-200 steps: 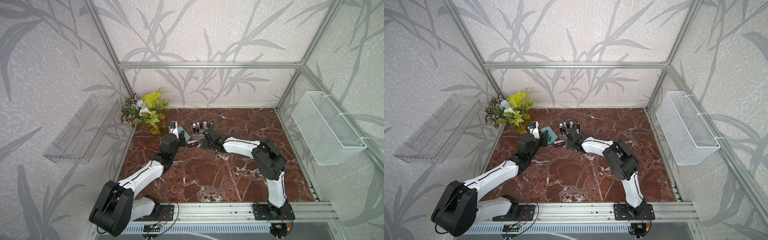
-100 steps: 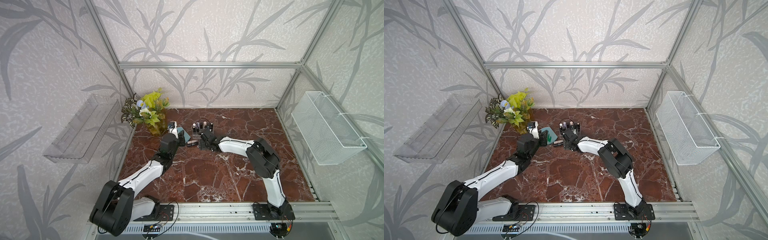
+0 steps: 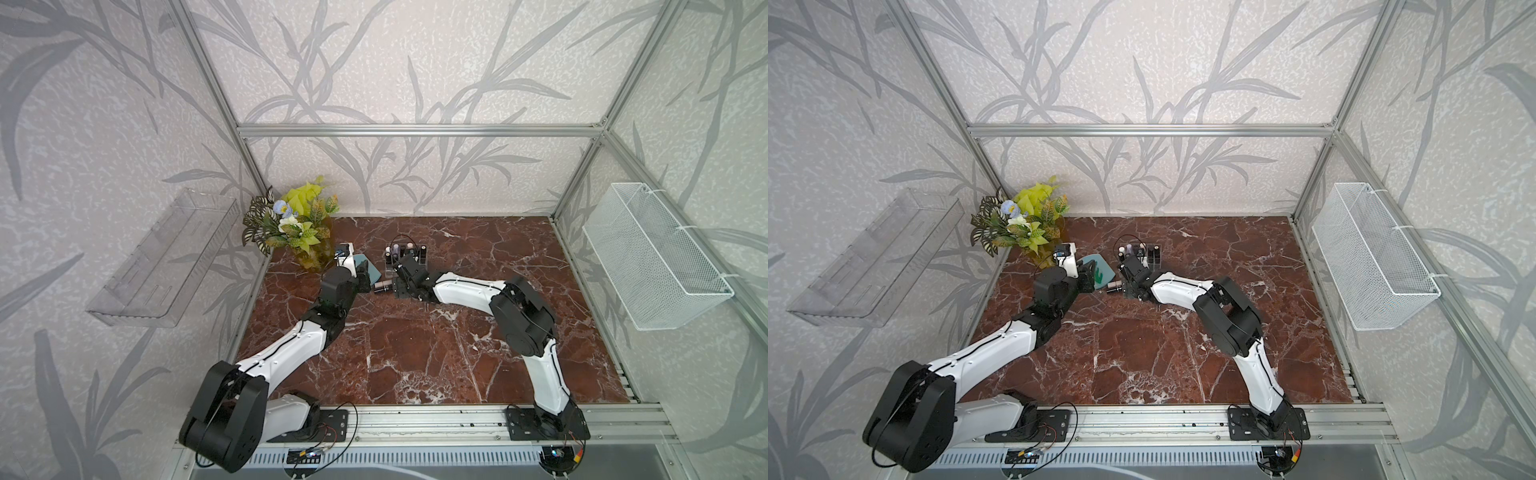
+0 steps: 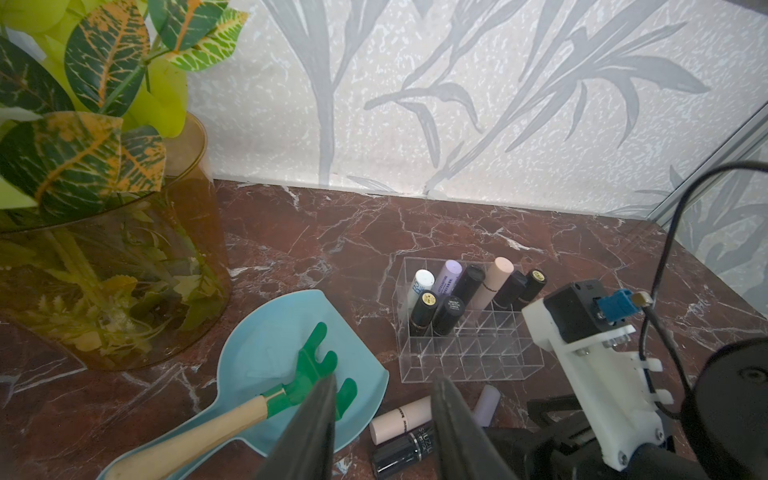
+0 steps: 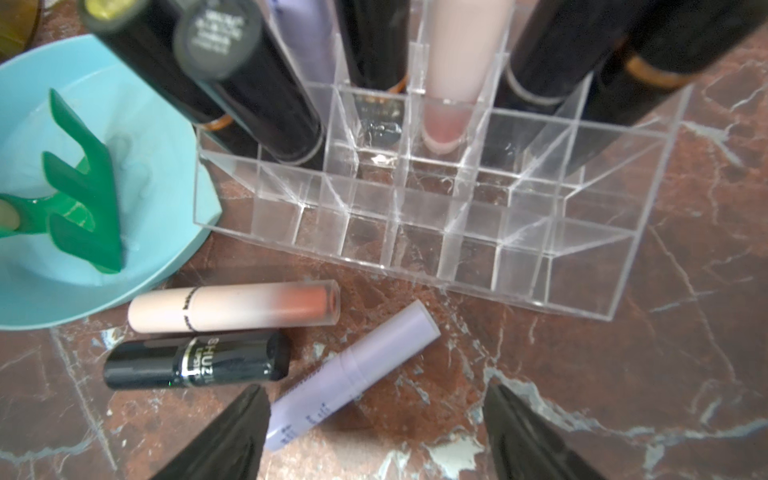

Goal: Arrange the lipsticks in the organizer
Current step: Pick up the lipstick at the center of the board.

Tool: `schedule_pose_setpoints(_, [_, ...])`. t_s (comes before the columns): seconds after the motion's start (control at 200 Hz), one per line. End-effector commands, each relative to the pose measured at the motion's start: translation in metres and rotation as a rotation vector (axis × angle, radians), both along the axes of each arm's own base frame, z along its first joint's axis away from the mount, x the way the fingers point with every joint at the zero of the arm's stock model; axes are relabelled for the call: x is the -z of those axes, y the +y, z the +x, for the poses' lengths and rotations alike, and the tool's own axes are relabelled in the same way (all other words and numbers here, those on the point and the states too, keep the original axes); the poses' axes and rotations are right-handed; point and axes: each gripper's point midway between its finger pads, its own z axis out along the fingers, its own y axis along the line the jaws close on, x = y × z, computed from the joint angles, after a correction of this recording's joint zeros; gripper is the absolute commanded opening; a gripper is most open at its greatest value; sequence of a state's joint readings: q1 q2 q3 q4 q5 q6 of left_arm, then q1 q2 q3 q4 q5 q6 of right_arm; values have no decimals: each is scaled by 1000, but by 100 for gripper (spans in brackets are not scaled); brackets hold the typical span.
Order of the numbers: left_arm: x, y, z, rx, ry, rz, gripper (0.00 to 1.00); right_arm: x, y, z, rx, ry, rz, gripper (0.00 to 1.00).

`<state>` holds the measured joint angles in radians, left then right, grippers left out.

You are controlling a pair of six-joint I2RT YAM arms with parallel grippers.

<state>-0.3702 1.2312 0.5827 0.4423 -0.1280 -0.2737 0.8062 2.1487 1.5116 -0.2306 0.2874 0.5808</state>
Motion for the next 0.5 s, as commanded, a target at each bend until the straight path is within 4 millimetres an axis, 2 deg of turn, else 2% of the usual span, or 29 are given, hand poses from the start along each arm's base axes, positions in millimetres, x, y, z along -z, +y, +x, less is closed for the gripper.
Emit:
schedule_pose_setpoints(0.0, [0, 1, 1, -1, -8, -14, 40, 7, 2, 0, 8, 8, -17, 84])
schedule_pose_setpoints(0.34, [0, 1, 1, 1, -7, -13, 40, 19, 0, -3, 1, 31, -36, 84])
schedule_pose_setpoints(0.495, [1, 1, 2, 1, -4, -12, 39, 20, -11, -13, 5, 39, -53, 84])
